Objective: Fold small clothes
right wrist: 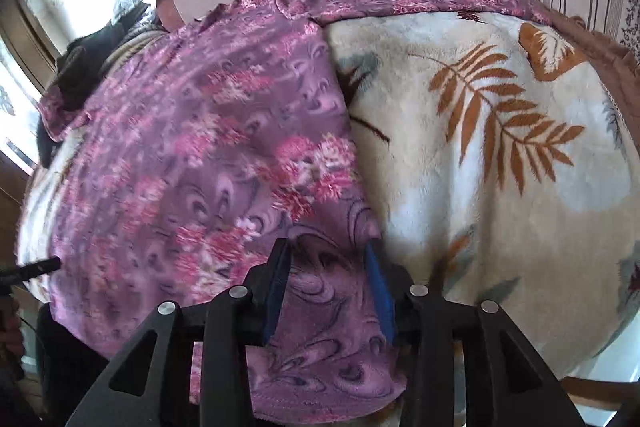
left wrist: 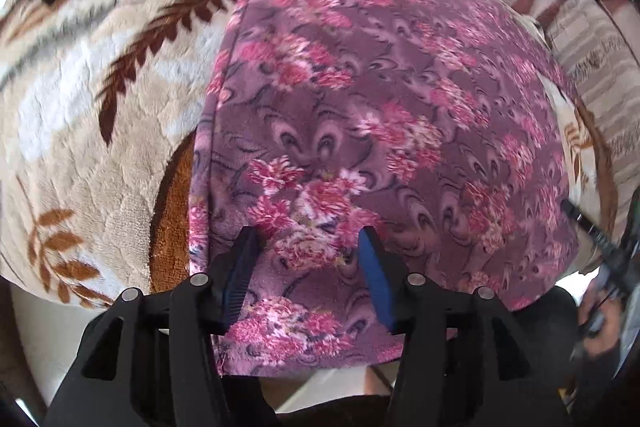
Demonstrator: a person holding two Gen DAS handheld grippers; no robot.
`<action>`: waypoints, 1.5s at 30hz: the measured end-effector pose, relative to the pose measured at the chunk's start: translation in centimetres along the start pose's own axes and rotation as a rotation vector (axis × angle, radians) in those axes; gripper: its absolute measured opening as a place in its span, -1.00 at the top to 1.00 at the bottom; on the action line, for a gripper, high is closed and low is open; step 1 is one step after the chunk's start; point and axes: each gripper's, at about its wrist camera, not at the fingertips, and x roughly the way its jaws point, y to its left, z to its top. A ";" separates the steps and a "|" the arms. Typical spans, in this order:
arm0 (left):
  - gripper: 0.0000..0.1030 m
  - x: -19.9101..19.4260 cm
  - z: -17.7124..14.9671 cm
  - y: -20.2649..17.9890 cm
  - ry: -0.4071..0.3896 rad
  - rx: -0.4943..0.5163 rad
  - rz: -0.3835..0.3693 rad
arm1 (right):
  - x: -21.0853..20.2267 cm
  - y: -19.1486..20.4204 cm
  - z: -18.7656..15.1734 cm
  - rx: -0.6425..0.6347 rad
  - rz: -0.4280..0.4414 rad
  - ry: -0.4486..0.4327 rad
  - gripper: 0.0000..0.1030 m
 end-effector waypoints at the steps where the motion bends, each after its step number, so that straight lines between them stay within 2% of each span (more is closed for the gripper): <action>1: 0.02 -0.4 0.5 -0.4 0.002 0.014 -0.025 | -0.7 -0.6 0.6 0.021 0.040 -0.018 0.24; 2: 0.02 -0.9 1.3 -0.9 -0.004 0.024 -0.053 | -1.6 -1.4 1.4 0.049 0.068 -0.054 0.23; 4: 0.02 -1.3 3.2 -1.5 -0.027 0.036 -0.056 | -3.2 -4.0 3.8 0.139 0.078 -0.132 0.22; 6: 0.02 -1.4 6.2 -2.4 -0.060 0.045 -0.057 | -4.4 -8.1 6.7 0.279 0.081 -0.205 0.19; 9: -0.01 0.0 10.5 -3.5 -0.082 0.041 -0.062 | -4.2 -14.9 11.1 0.484 0.010 -0.281 0.12; 14: -0.01 4.3 16.7 -5.7 -0.081 0.032 -0.060 | -0.7 -25.0 17.2 0.778 -0.019 -0.362 0.10; 17: -0.01 6.8 20.0 -7.1 -0.104 0.039 -0.054 | 2.4 -27.8 19.9 0.850 -0.044 -0.371 0.07; 22: -0.01 8.9 22.5 -8.7 -0.141 0.078 -0.057 | 7.3 -31.2 23.6 0.918 -0.075 -0.400 0.03; 24: -0.01 9.5 22.9 -9.2 -0.151 0.098 -0.061 | 8.9 -31.9 24.3 0.937 -0.091 -0.401 0.03; 26: -0.01 9.9 23.0 -9.3 -0.152 0.110 -0.064 | 9.4 -32.0 24.9 0.936 -0.106 -0.449 -0.02; 27: -0.01 10.2 23.0 -9.4 -0.157 0.120 -0.061 | 9.6 -32.1 25.3 0.931 -0.102 -0.472 -0.11; 29: -0.03 10.3 23.0 -9.5 -0.176 0.141 -0.055 | 10.0 -32.1 26.1 0.905 -0.108 -0.476 -0.10; 30: -0.06 10.3 22.9 -9.6 -0.182 0.155 -0.053 | 10.3 -31.9 26.6 0.883 -0.119 -0.463 0.01; 31: -0.07 10.3 22.9 -9.6 -0.182 0.162 -0.053 | 10.7 -31.8 27.2 0.858 -0.131 -0.442 0.36; 32: -0.07 10.3 23.0 -9.6 -0.183 0.163 -0.055 | 10.9 -31.6 27.8 0.837 -0.149 -0.421 0.60; 33: -0.07 10.3 23.0 -9.6 -0.183 0.161 -0.062 | 10.8 -31.4 28.0 0.829 -0.161 -0.415 0.74; 37: -0.07 9.8 23.5 -8.8 -0.173 0.130 -0.099 | 8.8 -29.5 28.7 0.788 -0.185 -0.498 0.75; 39: -0.07 9.2 23.8 -8.1 -0.190 0.112 -0.112 | 7.5 -27.7 29.3 0.723 -0.181 -0.524 0.75; 45: -0.07 7.7 24.2 -4.8 -0.227 0.042 -0.129 | 5.6 -20.3 30.7 0.539 -0.088 -0.516 0.76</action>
